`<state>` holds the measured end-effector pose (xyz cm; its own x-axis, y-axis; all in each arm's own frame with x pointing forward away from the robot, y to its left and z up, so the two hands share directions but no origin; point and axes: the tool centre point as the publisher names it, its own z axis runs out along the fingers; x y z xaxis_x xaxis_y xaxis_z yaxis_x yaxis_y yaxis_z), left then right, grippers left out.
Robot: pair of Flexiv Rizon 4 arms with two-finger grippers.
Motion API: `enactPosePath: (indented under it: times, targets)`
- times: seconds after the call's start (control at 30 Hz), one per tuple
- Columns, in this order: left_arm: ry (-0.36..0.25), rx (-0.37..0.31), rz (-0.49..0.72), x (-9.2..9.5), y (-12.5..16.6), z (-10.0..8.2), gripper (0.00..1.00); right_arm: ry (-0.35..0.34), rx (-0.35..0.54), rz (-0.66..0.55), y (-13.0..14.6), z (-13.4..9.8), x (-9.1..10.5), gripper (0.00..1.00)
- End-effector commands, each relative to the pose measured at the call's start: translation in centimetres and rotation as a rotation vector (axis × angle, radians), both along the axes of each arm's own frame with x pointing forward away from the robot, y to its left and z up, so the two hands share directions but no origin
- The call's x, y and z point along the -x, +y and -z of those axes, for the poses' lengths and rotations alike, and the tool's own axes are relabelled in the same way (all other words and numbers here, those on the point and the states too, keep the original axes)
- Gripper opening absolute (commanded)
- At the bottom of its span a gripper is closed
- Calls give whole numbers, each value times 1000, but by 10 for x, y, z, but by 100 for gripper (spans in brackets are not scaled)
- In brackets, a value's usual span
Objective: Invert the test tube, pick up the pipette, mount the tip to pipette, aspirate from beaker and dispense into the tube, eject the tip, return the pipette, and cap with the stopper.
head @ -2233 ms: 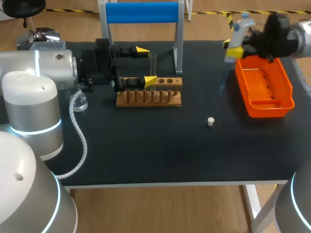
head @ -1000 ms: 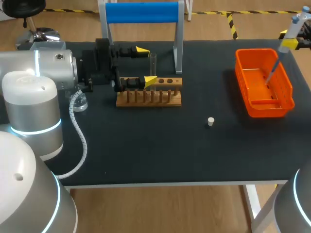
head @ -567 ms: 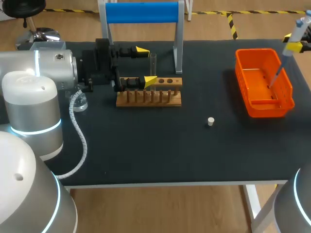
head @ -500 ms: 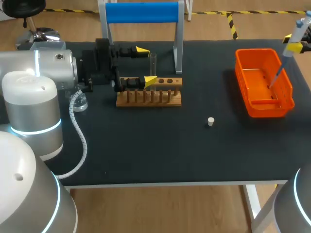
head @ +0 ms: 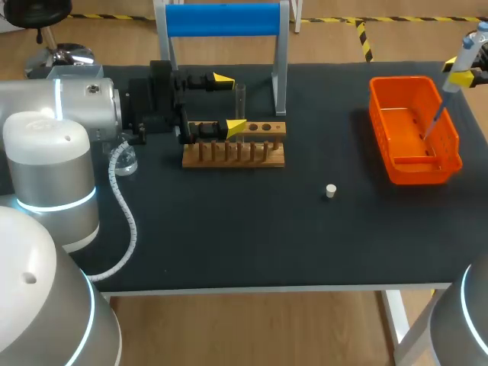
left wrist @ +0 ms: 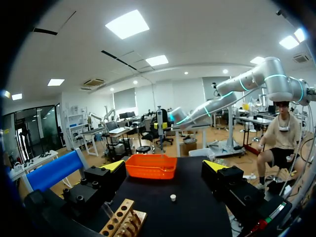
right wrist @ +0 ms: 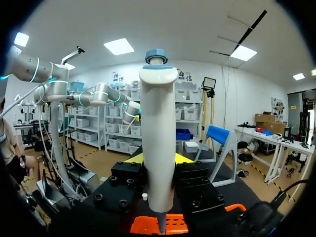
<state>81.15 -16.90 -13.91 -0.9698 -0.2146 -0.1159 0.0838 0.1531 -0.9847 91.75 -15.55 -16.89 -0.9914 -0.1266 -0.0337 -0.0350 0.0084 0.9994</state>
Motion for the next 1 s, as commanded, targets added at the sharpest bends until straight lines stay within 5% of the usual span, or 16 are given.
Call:
enactPosePath:
  times: [0.03,1.0]
  targets:
    - [-2,1,-2,0,-1,1,100,-6,4,3,-1,0,0,0]
    - [-2,1,-2,0,-1,1,100,-13,-30,37,-3,-2,0,0]
